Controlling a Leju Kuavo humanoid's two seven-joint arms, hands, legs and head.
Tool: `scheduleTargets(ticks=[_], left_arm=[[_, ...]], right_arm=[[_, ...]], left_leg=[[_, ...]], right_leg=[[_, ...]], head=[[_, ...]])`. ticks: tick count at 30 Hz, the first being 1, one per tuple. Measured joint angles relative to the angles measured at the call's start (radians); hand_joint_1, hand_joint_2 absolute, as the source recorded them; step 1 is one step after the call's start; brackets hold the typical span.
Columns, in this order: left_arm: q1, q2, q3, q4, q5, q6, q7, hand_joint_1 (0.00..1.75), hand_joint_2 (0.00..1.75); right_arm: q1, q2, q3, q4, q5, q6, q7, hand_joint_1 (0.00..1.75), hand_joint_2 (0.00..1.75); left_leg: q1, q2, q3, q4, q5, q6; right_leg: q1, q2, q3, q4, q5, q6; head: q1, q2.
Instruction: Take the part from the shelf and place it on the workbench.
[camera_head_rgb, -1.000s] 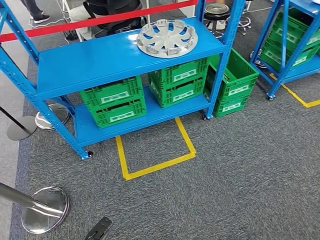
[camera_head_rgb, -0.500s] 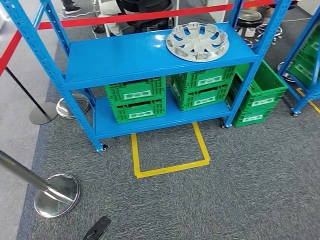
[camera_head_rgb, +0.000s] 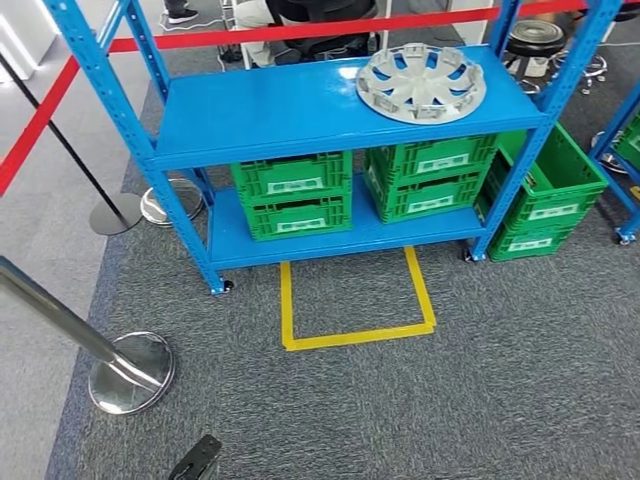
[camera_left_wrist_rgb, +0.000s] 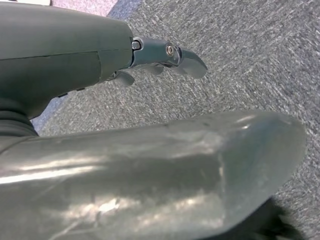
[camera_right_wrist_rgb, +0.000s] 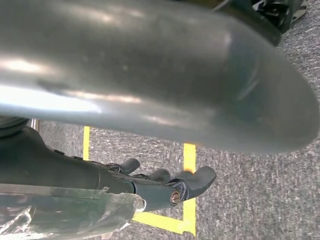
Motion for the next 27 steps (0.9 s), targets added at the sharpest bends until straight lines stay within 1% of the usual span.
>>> scheduleTargets(ticks=[1, 2, 4, 5, 6, 7, 8, 9, 10, 11, 12, 13, 14, 15, 16, 17, 19, 20, 21, 22, 23, 24, 25, 26, 27], left_arm=[[-0.002, 0.000, 0.000, 0.000, 0.000, 0.000, 0.000, 0.00, 0.00], [-0.004, 0.000, 0.000, 0.000, 0.000, 0.000, 0.000, 0.00, 0.00], [-0.001, 0.001, 0.001, 0.000, 0.000, 0.000, 0.000, 0.00, 0.00], [0.001, 0.002, 0.001, 0.000, 0.000, 0.000, 0.000, 0.00, 0.00], [0.002, 0.002, 0.002, 0.000, 0.000, 0.000, 0.000, 0.00, 0.00], [0.001, 0.002, 0.002, 0.000, -0.001, 0.000, 0.000, 0.00, 0.00], [0.000, 0.002, 0.002, 0.000, -0.001, 0.000, 0.000, 0.00, 0.00], [-0.001, 0.001, 0.003, 0.000, -0.001, 0.000, 0.000, 0.00, 0.00], [0.000, 0.001, 0.004, 0.000, -0.001, 0.000, 0.000, 0.00, 0.00], [0.000, 0.000, 0.005, 0.000, -0.001, 0.000, 0.000, 0.00, 0.00], [0.001, 0.000, 0.006, 0.000, -0.001, -0.001, 0.000, 0.00, 0.00], [0.001, 0.000, 0.008, 0.000, -0.001, -0.001, 0.000, 0.00, 0.00], [0.001, 0.000, 0.009, 0.000, -0.001, -0.002, 0.000, 0.00, 0.00], [0.001, 0.000, 0.009, 0.000, -0.001, -0.002, 0.000, 0.00, 0.00], [0.001, 0.000, 0.010, 0.000, -0.002, -0.002, 0.000, 0.00, 0.00], [0.001, 0.001, 0.010, 0.000, -0.002, -0.002, 0.000, 0.00, 0.00], [0.004, 0.001, 0.011, 0.000, -0.003, -0.002, 0.000, 0.00, 0.00], [0.005, 0.002, 0.011, 0.000, -0.003, -0.002, 0.000, 0.00, 0.00], [0.005, 0.002, 0.011, 0.000, -0.004, -0.002, 0.000, 0.00, 0.00], [0.004, 0.002, 0.011, 0.000, -0.005, -0.002, 0.000, 0.00, 0.00], [0.002, 0.001, 0.011, 0.000, -0.005, -0.002, 0.000, 0.00, 0.00], [0.001, 0.000, 0.011, 0.000, -0.006, -0.002, 0.000, 0.00, 0.00], [0.001, -0.001, 0.011, 0.000, -0.006, -0.002, 0.000, 0.00, 0.00], [0.002, -0.001, 0.012, 0.000, -0.007, -0.002, 0.000, 0.00, 0.00], [0.003, -0.001, 0.012, 0.000, -0.007, -0.002, 0.000, 0.00, 0.00]], right_arm=[[0.000, 0.000, 0.000, 0.000, 0.000, 0.000, 0.000, 0.00, 0.00], [0.000, 0.000, 0.000, 0.000, 0.000, 0.000, 0.000, 0.00, 0.00], [-0.001, 0.000, 0.000, 0.000, -0.001, 0.000, 0.000, 0.00, 0.00], [-0.002, 0.000, 0.000, 0.000, -0.001, 0.001, 0.000, 0.00, 0.00], [-0.002, 0.000, 0.000, 0.000, -0.001, 0.001, 0.000, 0.00, 0.00], [-0.001, 0.000, 0.000, 0.000, -0.001, 0.001, 0.000, 0.00, 0.00], [0.000, 0.000, 0.000, 0.000, -0.001, 0.002, 0.000, 0.00, 0.00], [0.001, 0.000, 0.000, 0.000, -0.001, 0.002, 0.000, 0.00, 0.00], [0.002, 0.000, 0.000, 0.000, -0.001, 0.002, 0.001, 0.00, 0.00], [0.003, 0.000, 0.000, 0.000, -0.001, 0.001, 0.002, 0.00, 0.00], [0.003, 0.000, 0.000, 0.000, -0.001, 0.001, 0.003, 0.00, 0.00], [0.003, 0.000, 0.000, 0.000, -0.001, 0.001, 0.004, 0.00, 0.00], [0.002, 0.000, 0.000, 0.000, -0.001, 0.001, 0.005, 0.00, 0.00], [0.002, 0.000, 0.000, 0.000, -0.001, 0.001, 0.006, 0.00, 0.00], [0.002, 0.000, 0.000, 0.000, -0.001, 0.001, 0.007, 0.00, 0.00], [0.001, 0.001, 0.000, 0.000, -0.001, 0.001, 0.007, 0.00, 0.00], [0.001, 0.001, 0.000, 0.000, -0.001, -0.001, 0.008, 0.00, 0.00], [0.001, 0.001, 0.000, 0.000, -0.001, -0.002, 0.009, 0.00, 0.00], [0.001, 0.001, 0.000, 0.000, -0.001, -0.004, 0.009, 0.00, 0.00], [0.001, 0.001, 0.000, 0.000, -0.001, -0.006, 0.009, 0.00, 0.00], [0.001, 0.001, -0.001, 0.000, -0.002, -0.007, 0.009, 0.00, 0.00], [0.002, 0.001, -0.001, 0.000, -0.003, -0.008, 0.009, 0.00, 0.00], [0.003, 0.000, -0.002, 0.000, -0.005, -0.008, 0.009, 0.00, 0.00], [0.003, 0.000, -0.002, 0.000, -0.007, -0.009, 0.008, 0.00, 0.00], [0.002, 0.000, -0.003, 0.000, -0.009, -0.009, 0.007, 0.00, 0.00]], left_leg=[[-0.003, 0.012, 0.018, -0.036, 0.005, 0.004], [-0.007, 0.016, 0.024, -0.052, 0.003, 0.008], [-0.007, 0.000, 0.027, -0.061, 0.005, 0.019], [-0.005, -0.007, 0.030, -0.065, 0.007, 0.025], [-0.003, -0.014, 0.033, -0.069, 0.009, 0.031], [0.000, -0.021, 0.035, -0.072, 0.011, 0.035], [0.000, -0.029, 0.035, -0.072, 0.011, 0.037], [0.000, -0.038, 0.035, -0.072, 0.011, 0.039], [0.000, -0.048, 0.035, -0.072, 0.011, 0.039], [0.001, -0.057, 0.035, -0.071, 0.010, 0.039], [0.001, -0.067, 0.036, -0.071, 0.011, 0.038], [0.002, -0.077, 0.036, -0.070, 0.010, 0.036], [0.002, -0.087, 0.035, -0.067, 0.009, 0.032], [0.002, -0.097, 0.033, -0.062, 0.008, 0.027], [0.002, -0.105, 0.029, -0.058, 0.007, 0.021], [0.002, -0.111, 0.025, -0.056, 0.008, 0.014], [0.006, -0.119, 0.020, -0.057, 0.011, 0.004], [0.006, -0.111, 0.016, -0.050, 0.006, -0.001], [0.006, -0.096, 0.005, -0.027, -0.010, -0.005], [0.006, -0.077, -0.016, 0.017, -0.036, -0.008], [0.005, -0.059, -0.047, 0.079, -0.069, -0.011], [0.006, -0.050, -0.082, 0.149, -0.100, -0.014], [0.007, -0.046, -0.109, 0.205, -0.118, -0.015], [0.007, -0.043, -0.122, 0.230, -0.118, -0.015], [0.007, -0.043, -0.115, 0.217, -0.100, -0.013]], right_leg=[[0.002, -0.006, 0.001, 0.000, -0.002, 0.004], [0.004, -0.013, 0.002, -0.002, -0.003, 0.009], [0.002, -0.022, 0.007, -0.005, -0.006, 0.020], [0.001, -0.015, 0.005, 0.005, -0.014, 0.025], [0.000, -0.001, -0.007, 0.033, -0.033, 0.029], [-0.001, 0.017, -0.029, 0.082, -0.059, 0.032], [-0.001, 0.033, -0.061, 0.148, -0.091, 0.034], [-0.001, 0.042, -0.095, 0.215, -0.117, 0.035], [-0.001, 0.046, -0.121, 0.260, -0.129, 0.036], [-0.001, 0.047, -0.131, 0.273, -0.123, 0.037], [-0.002, 0.049, -0.121, 0.245, -0.098, 0.037], [-0.004, 0.054, -0.095, 0.186, -0.062, 0.038], [-0.008, 0.073, -0.063, 0.117, -0.030, 0.039], [-0.012, 0.091, -0.034, 0.058, -0.008, 0.038], [-0.014, 0.107, -0.017, 0.021, 0.002, 0.036], [-0.014, 0.117, -0.010, 0.007, 0.003, 0.031], [-0.011, 0.106, -0.010, 0.004, 0.006, 0.017], [-0.010, 0.100, -0.010, 0.003, 0.007, 0.010], [-0.011, 0.093, -0.009, 0.002, 0.009, 0.004], [-0.011, 0.085, -0.009, 0.000, 0.010, -0.001], [-0.010, 0.078, -0.009, 0.000, 0.009, -0.005], [-0.008, 0.070, -0.010, 0.000, 0.008, -0.007], [-0.007, 0.064, -0.011, 0.000, 0.008, -0.008], [-0.006, 0.059, -0.011, 0.000, 0.007, -0.008], [-0.005, 0.056, -0.010, 0.000, 0.007, -0.009]], head=[[0.001, 0.000], [0.002, 0.000], [0.003, 0.000], [0.004, 0.000], [0.006, 0.000], [0.010, 0.000], [0.013, 0.000], [0.015, 0.000], [0.016, 0.000], [0.017, 0.000], [0.017, 0.000], [0.017, 0.000], [0.019, 0.000], [0.020, 0.000], [0.022, 0.000], [0.022, 0.000], [0.022, 0.000], [0.021, 0.000], [0.019, 0.000], [0.016, 0.000], [0.014, 0.000], [0.013, 0.000], [0.013, 0.000], [0.013, 0.000], [0.013, 0.000]])
